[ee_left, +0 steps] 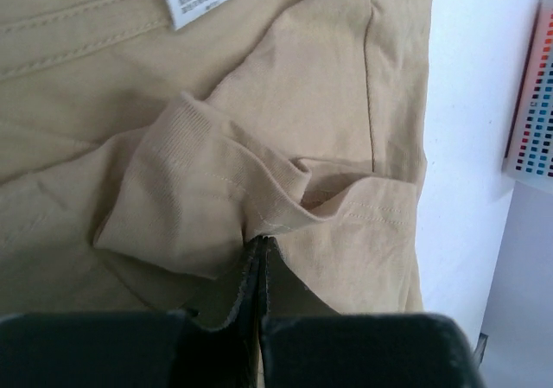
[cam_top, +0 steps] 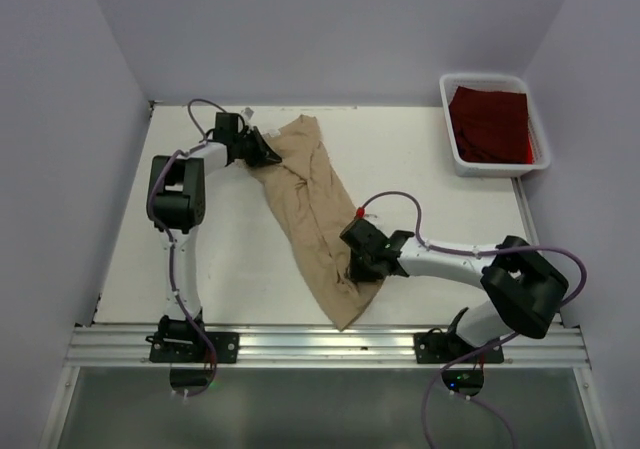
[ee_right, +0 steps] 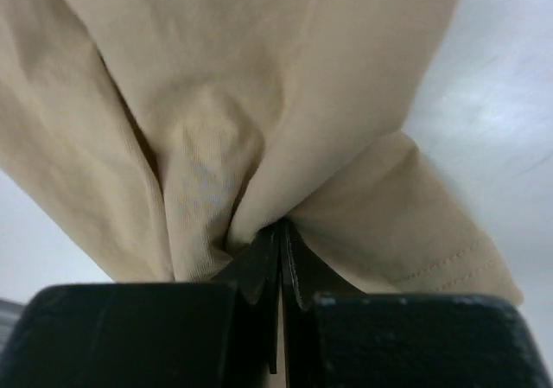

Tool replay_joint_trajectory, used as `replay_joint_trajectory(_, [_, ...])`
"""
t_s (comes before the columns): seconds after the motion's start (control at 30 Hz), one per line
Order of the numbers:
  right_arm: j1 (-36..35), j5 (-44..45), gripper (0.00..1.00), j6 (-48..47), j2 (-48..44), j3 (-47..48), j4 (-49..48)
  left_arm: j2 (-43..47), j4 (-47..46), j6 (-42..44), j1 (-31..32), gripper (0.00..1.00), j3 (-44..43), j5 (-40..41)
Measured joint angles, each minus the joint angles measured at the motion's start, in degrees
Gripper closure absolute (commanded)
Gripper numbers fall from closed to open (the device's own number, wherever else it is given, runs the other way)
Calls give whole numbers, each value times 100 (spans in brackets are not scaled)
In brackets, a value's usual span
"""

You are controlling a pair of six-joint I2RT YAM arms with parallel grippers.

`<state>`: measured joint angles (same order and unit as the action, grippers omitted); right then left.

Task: Fold and stack the t-shirts
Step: Fold the tshirt

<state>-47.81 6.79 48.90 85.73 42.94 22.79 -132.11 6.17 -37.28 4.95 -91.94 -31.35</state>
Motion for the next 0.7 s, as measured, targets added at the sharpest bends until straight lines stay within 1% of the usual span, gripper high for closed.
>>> replay_joint_trajectory(0.2, [-1335,157,100,957,-33,-85,-33,-538,-83,9,42,99,-693,-492])
replay_joint_trajectory(0.3, [-1834,273,100,1375,129,17,-136,-841,-13,90,129,99,-1174,-673])
replay_joint_trajectory(0.4, [-2223,358,100,1681,529,400,-136,-1082,127,149,256,98,-1585,-839])
replay_joint_trajectory(0.53, [-2640,470,100,1867,1025,944,-96,-1335,306,205,437,98,-2033,-1014])
replay_joint_trajectory(0.63, [-2830,601,100,1937,1126,1115,26,-1375,382,258,529,98,-2116,-1095])
replay_joint_trajectory(0.7, [-2916,710,100,1956,1093,1150,195,-1368,413,306,555,96,-2120,-1121])
